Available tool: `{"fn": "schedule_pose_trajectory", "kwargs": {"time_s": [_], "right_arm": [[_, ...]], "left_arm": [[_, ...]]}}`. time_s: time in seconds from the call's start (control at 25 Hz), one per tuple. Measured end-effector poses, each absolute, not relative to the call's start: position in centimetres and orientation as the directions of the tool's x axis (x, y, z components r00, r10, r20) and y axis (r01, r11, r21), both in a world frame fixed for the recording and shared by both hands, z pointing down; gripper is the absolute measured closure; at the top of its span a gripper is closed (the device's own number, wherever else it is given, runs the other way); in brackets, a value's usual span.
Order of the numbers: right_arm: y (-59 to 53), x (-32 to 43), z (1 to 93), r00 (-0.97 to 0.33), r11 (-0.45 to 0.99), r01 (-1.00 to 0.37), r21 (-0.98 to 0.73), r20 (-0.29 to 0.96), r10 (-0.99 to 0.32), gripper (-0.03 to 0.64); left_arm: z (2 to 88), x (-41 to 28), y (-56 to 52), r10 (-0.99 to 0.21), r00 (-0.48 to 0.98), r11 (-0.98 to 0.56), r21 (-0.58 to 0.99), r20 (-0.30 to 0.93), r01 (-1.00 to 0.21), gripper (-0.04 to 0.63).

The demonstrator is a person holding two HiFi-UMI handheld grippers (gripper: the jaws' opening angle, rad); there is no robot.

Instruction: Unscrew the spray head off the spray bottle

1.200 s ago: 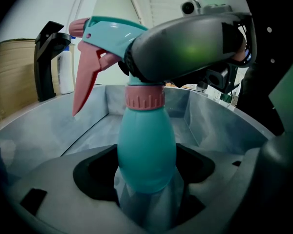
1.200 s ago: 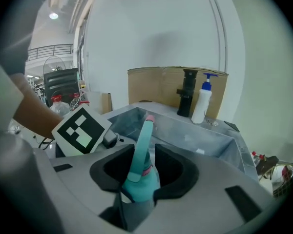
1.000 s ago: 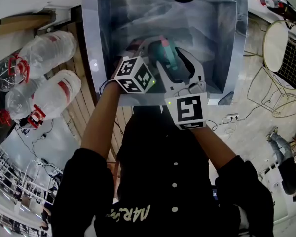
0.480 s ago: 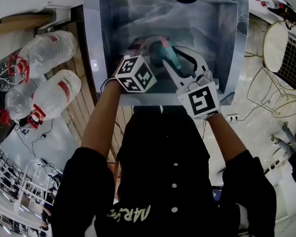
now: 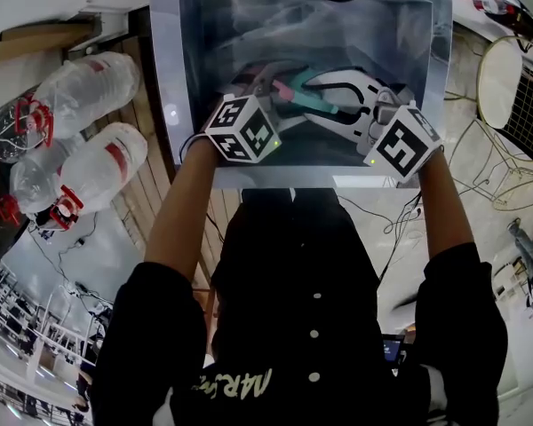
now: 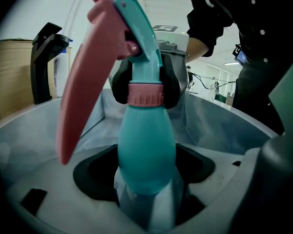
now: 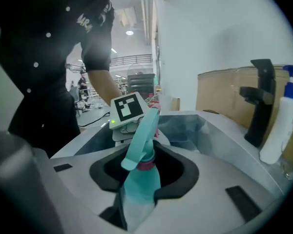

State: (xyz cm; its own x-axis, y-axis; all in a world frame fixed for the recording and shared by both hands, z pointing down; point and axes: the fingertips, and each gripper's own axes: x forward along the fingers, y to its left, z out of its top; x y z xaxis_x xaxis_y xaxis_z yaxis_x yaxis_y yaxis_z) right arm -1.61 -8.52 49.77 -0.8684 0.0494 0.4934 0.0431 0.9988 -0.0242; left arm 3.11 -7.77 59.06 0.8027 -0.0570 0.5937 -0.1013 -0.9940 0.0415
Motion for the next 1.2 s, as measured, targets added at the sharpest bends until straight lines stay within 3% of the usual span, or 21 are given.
{"fn": "schedule_pose_trajectory", "kwargs": {"time_s": [0.16, 0.36, 0.56, 0.64, 0.76, 0.84, 0.96, 1.2], "right_arm": [[-8.3, -1.7, 49.6, -0.86, 0.981, 0.186, -0.06, 0.474, 0.191, 0.463], [-8.3, -1.5, 49.6, -0.866, 0.984, 0.15, -0.098, 0.468, 0.179, 0.46], [-8.9, 0.7, 49.2, -0.853, 0.992, -0.072, -0.106, 0.522, -0.006, 0.374], [-9.1, 2.1, 48.2, -0.844, 0.971, -0.225, -0.081, 0.514, -0.152, 0.367], [-10.1, 3.2, 44.8, -0.81, 0.833, -0.538, -0.132, 0.355, -0.467, 0.367], [-9.3, 4.0, 44.3, -0.738, 0.739, -0.653, -0.165, 0.358, -0.572, 0.369], [-6.8, 3.0, 45.0, -0.712, 0.693, -0.684, -0.228, 0.413, -0.568, 0.4], [-5.2, -0.3, 48.0, -0.692, 0.672, -0.684, -0.284, 0.546, -0.473, 0.373]], "left_arm": [[59.1, 3.0, -7.7, -0.05, 0.804, -0.994, 0.048, 0.592, -0.098, 0.216], [59.0, 3.1, -7.7, -0.052, 0.803, -0.994, 0.045, 0.594, -0.098, 0.216], [59.0, 3.1, -7.5, -0.055, 0.799, -0.994, 0.041, 0.599, -0.099, 0.216], [59.0, 3.1, -7.4, -0.054, 0.798, -0.994, 0.042, 0.6, -0.099, 0.216], [58.9, 3.1, -7.6, -0.058, 0.798, -0.994, 0.04, 0.599, -0.103, 0.216], [58.9, 3.1, -7.6, -0.059, 0.799, -0.994, 0.041, 0.598, -0.104, 0.216], [59.0, 3.0, -7.6, -0.06, 0.8, -0.994, 0.041, 0.597, -0.105, 0.216], [58.8, 3.0, -7.7, -0.074, 0.805, -0.992, 0.04, 0.588, -0.12, 0.216]]}}
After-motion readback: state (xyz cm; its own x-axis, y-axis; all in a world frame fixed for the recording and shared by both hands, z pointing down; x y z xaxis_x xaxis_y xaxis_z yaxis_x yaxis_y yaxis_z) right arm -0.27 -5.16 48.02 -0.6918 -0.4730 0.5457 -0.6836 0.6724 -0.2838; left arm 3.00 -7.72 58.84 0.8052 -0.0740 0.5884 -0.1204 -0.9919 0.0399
